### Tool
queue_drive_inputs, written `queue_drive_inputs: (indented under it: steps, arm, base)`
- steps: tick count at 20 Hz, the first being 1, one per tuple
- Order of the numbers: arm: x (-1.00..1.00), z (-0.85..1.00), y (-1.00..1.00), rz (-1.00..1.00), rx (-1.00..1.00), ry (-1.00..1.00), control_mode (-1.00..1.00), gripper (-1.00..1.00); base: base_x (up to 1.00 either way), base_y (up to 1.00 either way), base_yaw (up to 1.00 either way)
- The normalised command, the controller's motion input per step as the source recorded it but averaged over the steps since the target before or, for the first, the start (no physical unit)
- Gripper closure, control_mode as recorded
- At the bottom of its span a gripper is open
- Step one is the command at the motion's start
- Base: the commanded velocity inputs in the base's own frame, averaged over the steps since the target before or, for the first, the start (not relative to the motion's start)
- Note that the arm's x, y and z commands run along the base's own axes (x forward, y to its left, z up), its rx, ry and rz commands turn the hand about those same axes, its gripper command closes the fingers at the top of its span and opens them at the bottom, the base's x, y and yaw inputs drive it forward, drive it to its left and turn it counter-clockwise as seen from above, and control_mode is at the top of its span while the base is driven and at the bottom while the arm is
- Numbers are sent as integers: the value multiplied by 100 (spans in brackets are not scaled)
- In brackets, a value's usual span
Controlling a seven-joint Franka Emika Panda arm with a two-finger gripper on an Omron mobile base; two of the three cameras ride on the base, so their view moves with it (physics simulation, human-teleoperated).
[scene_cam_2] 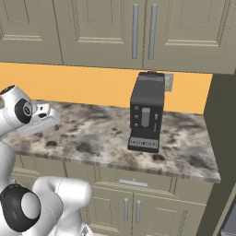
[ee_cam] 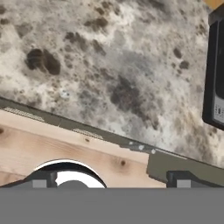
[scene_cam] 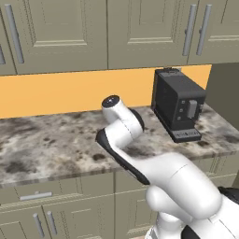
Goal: Take the tongs from the drawer on the left and place them on the dining counter next to the tray containing the kebab skewer.
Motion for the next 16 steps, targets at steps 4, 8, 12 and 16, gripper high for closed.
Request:
queue_drive_inputs:
  steps: [4,8,12,16]
  arm:
    - [0,-24,39,1,-5,7,-100,-100]
    - [0,-24,21,2,-2,9,-100,-100]
    - [0,-29,20,3,-5,10,-100,-100]
    - [0,-26,18,4,-8,2,-100,-100]
  base:
    - [0,0,0]
    - [0,0,0]
    - [0,0,0]
    - [0,0,0]
